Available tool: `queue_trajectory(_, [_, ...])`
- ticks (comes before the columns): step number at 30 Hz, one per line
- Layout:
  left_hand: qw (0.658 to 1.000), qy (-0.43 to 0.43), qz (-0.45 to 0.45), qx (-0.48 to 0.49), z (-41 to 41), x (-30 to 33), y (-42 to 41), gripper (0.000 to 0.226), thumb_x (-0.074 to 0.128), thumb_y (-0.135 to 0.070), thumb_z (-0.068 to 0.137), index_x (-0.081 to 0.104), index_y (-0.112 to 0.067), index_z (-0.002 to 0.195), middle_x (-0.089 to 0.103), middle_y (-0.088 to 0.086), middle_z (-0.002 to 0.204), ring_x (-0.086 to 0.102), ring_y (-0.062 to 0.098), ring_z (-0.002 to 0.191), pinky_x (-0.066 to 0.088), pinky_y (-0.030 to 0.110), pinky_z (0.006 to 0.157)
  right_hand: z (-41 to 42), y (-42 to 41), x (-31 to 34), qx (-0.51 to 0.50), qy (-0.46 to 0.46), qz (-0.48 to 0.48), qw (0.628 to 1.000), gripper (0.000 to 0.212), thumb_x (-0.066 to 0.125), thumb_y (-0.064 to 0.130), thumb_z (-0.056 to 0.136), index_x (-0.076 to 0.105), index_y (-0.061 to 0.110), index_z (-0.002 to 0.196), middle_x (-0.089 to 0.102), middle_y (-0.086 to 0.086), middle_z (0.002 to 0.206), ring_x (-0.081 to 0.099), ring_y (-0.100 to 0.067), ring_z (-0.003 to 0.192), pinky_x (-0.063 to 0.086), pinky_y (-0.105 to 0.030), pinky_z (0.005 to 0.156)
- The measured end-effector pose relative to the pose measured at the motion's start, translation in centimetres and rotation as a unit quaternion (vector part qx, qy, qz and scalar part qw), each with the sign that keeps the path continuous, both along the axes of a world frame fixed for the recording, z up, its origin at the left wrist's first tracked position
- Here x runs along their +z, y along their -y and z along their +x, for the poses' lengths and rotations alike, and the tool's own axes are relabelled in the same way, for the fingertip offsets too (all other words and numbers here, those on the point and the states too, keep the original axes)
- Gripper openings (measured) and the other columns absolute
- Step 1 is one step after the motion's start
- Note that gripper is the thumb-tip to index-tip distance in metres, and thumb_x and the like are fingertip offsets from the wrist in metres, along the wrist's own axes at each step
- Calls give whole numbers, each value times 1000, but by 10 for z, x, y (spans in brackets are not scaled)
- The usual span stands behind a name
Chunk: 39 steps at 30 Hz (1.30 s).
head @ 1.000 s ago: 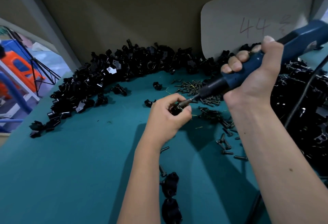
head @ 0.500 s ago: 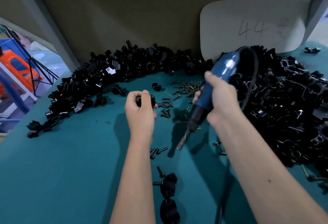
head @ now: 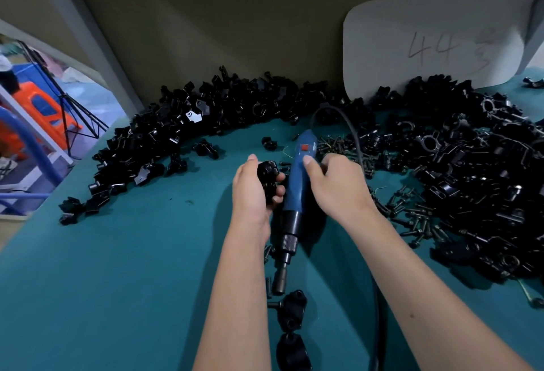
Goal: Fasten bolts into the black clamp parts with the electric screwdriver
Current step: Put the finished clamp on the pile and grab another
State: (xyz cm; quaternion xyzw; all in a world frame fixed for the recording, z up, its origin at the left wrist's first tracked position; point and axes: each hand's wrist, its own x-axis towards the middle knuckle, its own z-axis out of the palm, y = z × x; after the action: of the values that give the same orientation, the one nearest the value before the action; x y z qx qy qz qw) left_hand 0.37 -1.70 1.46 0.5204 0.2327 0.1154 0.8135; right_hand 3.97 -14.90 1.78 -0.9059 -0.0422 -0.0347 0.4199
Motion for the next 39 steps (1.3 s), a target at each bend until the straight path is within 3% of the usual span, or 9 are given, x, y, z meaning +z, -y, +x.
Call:
queue_trajectory(5, [999,17,-45,5,-3,2,1,22,41,-22,110,57,-9,102,69,16,88,61,21,53,51,26,49,5,12,2,0,15,-16,1000,39,50,25,109,48,13,72,53,-3,65,43,-17,50,30,-26,46])
queue_trajectory(12, [998,45,30,-15,-3,3,10,24,60,-30,105,59,-11,90,68,6,75,66,18,57,55,24,53,-1,28,9,-43,121,-83,988,10,63,36,100,69,28,99,54,-2,109,56,-18,84,38,-31,74])
queue_trajectory(15, [993,62,100,-16,-2,3,16,27,61,-35,104,64,-11,93,68,8,86,66,19,65,55,29,58,-3,21,18,81,172,-17,982,17,63,38,99,73,25,105,66,4,101,59,-13,89,47,-34,81])
queue_trajectory(18, [987,104,120,3,-2,4,20,23,65,-34,102,69,-16,90,65,10,95,60,23,89,52,46,87,-8,12,20,159,146,31,976,24,72,36,95,76,19,112,73,6,98,62,-8,85,49,-27,80])
queue_trajectory(22, [965,163,206,5,-3,10,25,16,68,-25,100,78,-27,89,73,-6,92,63,5,88,52,22,83,-12,22,19,132,63,213,966,14,80,26,91,77,18,101,73,4,84,64,-10,71,53,-31,67])
queue_trajectory(26, [941,178,285,-41,0,20,44,17,63,-21,103,79,-27,103,78,-13,102,70,2,97,53,20,85,-13,54,31,98,2,321,942,7,80,14,91,77,8,90,66,-10,70,61,-18,64,52,-30,50])
queue_trajectory(30, [918,165,353,-81,4,26,85,18,67,-25,100,78,-30,114,76,-16,107,68,-5,96,57,29,89,-9,110,56,60,0,199,978,7,79,17,91,75,12,88,66,0,64,67,-21,58,62,-43,60])
queue_trajectory(35, [836,228,487,-109,15,41,167,30,63,-18,101,72,-17,130,72,-2,123,58,22,117,48,42,103,-5,180,96,-66,87,-18,994,4,73,20,83,72,20,87,69,2,59,68,-12,44,45,-13,43])
queue_trajectory(39, [737,271,598,-158,18,47,219,31,60,-16,100,71,-14,129,71,3,123,51,25,118,40,35,106,2,223,112,-117,42,-220,968,10,69,16,83,79,16,82,76,-9,82,72,-29,85,56,-29,70])
